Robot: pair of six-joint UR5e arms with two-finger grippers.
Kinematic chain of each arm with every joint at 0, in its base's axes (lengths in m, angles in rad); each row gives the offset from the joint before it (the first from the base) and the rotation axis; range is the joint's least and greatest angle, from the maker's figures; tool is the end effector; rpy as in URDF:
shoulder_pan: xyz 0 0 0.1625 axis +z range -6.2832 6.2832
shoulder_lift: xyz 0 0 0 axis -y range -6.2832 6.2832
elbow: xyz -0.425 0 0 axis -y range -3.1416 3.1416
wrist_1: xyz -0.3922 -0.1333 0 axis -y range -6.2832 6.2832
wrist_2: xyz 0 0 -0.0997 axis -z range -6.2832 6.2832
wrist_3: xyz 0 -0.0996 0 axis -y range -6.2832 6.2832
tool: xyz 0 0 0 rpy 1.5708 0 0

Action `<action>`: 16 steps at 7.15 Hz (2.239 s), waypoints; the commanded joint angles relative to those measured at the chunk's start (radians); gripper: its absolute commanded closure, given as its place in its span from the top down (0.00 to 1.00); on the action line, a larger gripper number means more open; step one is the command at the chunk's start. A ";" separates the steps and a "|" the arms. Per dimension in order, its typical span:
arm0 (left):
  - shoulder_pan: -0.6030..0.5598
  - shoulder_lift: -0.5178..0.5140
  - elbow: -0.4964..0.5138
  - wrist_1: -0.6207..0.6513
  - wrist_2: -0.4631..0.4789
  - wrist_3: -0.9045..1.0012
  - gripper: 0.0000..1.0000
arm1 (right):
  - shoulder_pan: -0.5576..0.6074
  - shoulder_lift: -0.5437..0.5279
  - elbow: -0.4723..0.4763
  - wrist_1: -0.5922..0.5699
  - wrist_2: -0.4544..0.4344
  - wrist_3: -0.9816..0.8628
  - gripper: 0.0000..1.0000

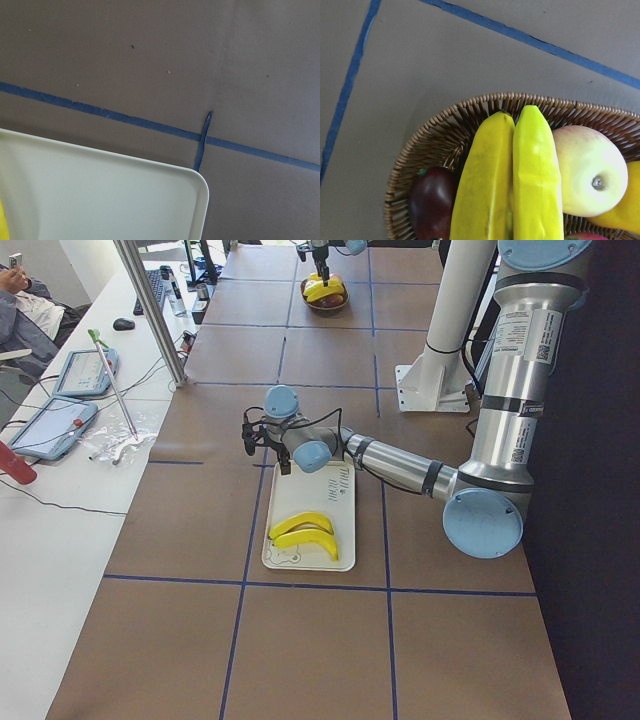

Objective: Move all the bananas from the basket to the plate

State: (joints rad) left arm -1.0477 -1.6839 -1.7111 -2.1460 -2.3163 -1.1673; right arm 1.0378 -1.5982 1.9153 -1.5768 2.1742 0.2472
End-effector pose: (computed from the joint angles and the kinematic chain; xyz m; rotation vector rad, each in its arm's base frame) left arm 0.2173 -0.5084 0.4624 -0.0013 1.0548 -0.2751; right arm -0.1783 -0.4533 0.5126 0.0516 -0.6719 -0.3688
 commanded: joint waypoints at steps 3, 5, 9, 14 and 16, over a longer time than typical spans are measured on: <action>0.000 -0.002 0.002 -0.002 0.000 0.000 1.00 | 0.002 -0.049 -0.005 -0.002 -0.016 -0.112 0.86; 0.000 -0.002 0.002 -0.002 0.000 0.000 1.00 | 0.005 -0.049 -0.013 -0.002 -0.019 -0.118 0.84; 0.000 -0.003 0.001 -0.002 0.000 0.000 1.00 | 0.025 -0.039 -0.056 0.000 -0.034 -0.118 0.83; 0.000 -0.002 0.002 -0.002 -0.002 0.000 1.00 | -0.001 -0.023 -0.065 0.004 -0.028 -0.105 0.82; 0.000 -0.003 0.004 -0.003 -0.002 0.000 1.00 | -0.005 -0.032 -0.065 -0.002 -0.028 -0.108 0.77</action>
State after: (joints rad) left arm -1.0477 -1.6867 -1.7083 -2.1486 -2.3179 -1.1674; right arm 1.0348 -1.6246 1.8503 -1.5764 2.1464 0.1418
